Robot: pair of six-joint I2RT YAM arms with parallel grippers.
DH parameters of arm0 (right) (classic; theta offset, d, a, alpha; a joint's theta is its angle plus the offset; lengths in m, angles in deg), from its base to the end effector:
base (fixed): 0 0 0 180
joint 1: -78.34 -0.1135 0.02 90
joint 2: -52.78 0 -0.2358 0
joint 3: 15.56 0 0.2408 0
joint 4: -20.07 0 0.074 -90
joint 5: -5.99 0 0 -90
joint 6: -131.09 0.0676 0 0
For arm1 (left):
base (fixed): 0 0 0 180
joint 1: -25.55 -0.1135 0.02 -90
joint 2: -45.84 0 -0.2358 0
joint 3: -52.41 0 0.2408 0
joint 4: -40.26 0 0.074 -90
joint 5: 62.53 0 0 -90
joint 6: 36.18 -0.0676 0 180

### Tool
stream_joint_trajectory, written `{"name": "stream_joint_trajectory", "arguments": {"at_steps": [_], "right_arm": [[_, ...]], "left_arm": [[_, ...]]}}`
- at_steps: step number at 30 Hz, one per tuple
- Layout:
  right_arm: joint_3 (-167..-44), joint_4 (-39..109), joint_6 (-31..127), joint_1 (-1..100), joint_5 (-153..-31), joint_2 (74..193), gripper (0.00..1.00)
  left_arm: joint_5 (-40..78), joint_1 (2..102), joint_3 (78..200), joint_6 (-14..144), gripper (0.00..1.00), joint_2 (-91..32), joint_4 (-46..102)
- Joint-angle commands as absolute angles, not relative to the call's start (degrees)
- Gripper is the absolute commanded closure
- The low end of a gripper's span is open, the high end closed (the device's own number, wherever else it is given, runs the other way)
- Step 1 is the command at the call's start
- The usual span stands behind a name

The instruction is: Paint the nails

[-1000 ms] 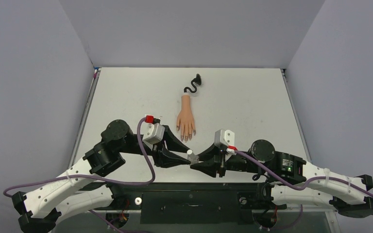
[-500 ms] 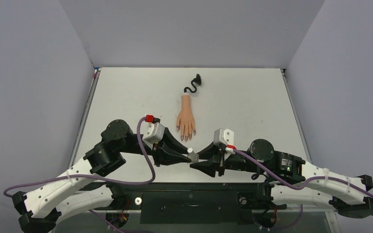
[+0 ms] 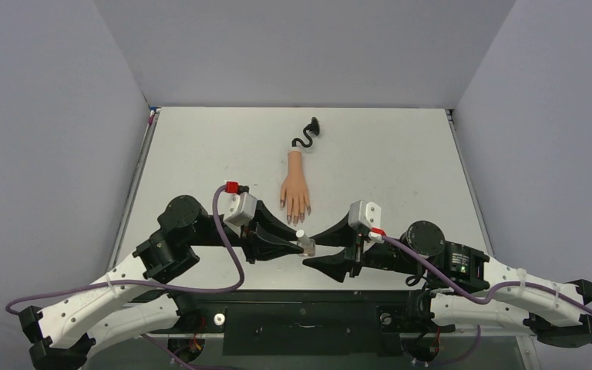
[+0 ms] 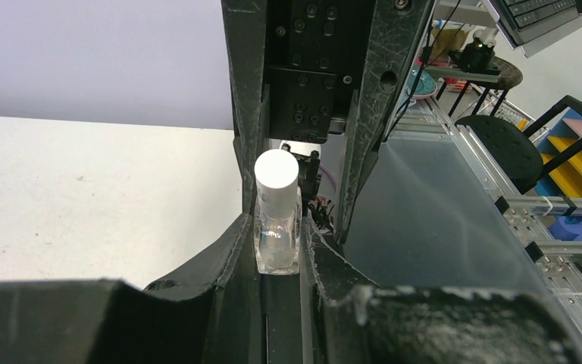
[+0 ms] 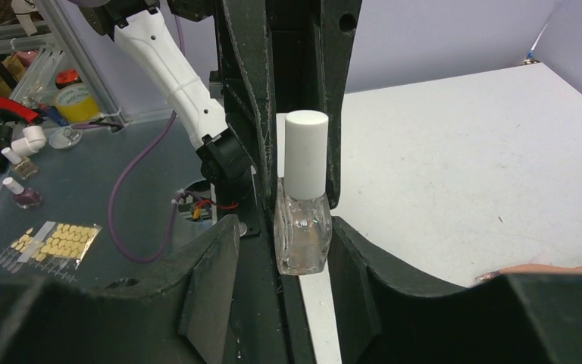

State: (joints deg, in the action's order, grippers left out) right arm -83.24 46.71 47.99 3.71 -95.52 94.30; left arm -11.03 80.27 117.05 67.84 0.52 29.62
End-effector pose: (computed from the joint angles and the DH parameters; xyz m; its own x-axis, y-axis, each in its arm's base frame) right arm 0.0400 0.1962 0.3748 -0.1221 0.0001 -0.9925 -0.9902 0.0678 0.1218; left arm 0.0851 -0.1932 0.3800 -0.1563 -0.1073 -0.9819 0.9858 -0.0787 -0.1483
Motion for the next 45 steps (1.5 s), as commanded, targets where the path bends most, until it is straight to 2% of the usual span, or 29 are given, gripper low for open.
{"name": "stream_joint_trajectory", "arguments": {"at_steps": [1, 6, 9, 18, 21, 26, 31, 34, 36, 37, 39, 41, 45], "right_arm": [[-83.94, 42.16, 48.30, 3.72, -94.76, 93.58, 0.60], [-83.86, 41.89, 48.23, 3.72, -94.82, 94.21, 0.72], [-83.80, 41.88, 48.21, 3.77, -94.85, 94.33, 0.73], [-83.38, 41.84, 48.30, 3.72, -94.65, 94.26, 0.62], [-83.37, 41.80, 48.30, 3.72, -94.73, 94.27, 0.63], [-83.43, 41.71, 48.15, 3.74, -94.69, 94.31, 0.75], [-83.42, 41.61, 48.12, 3.73, -94.73, 94.28, 1.00], [-83.22, 41.62, 48.21, 3.72, -94.46, 93.85, 1.00], [-83.00, 41.62, 48.28, 3.77, -94.14, 93.47, 1.00], [-82.77, 41.57, 48.29, 3.73, -94.04, 93.25, 1.00], [-82.42, 41.74, 48.38, 3.74, -93.81, 92.70, 1.00], [-82.13, 41.93, 48.52, 3.78, -93.77, 92.06, 1.00], [-81.72, 41.97, 48.71, 3.72, -94.35, 91.48, 1.00]], "left_arm": [[-10.13, 80.49, 116.98, 69.33, 1.00, 1.31, 35.00], [-9.85, 80.48, 116.53, 69.80, 1.00, 1.65, 36.06], [-9.78, 80.48, 116.29, 70.14, 1.00, 1.84, 36.59], [-9.93, 80.53, 115.53, 70.69, 1.00, 2.39, 38.34], [-10.15, 80.48, 115.28, 70.99, 1.00, 2.51, 39.09], [-10.28, 80.48, 114.92, 71.45, 1.00, 2.51, 39.94], [-10.15, 80.48, 114.53, 72.02, 1.00, 2.18, 40.95], [-10.11, 80.56, 114.47, 72.16, 1.00, 1.86, 40.92], [-10.15, 80.57, 114.44, 72.19, 0.84, 1.88, 40.65], [-10.19, 80.57, 114.45, 72.14, 0.67, 1.98, 40.49], [-10.26, 80.57, 114.54, 71.69, 0.48, 2.57, 39.43], [-10.05, 80.57, 114.63, 71.12, 0.38, 3.31, 38.30], [-10.48, 80.57, 114.46, 71.50, 0.31, 4.75, 39.16]]}}
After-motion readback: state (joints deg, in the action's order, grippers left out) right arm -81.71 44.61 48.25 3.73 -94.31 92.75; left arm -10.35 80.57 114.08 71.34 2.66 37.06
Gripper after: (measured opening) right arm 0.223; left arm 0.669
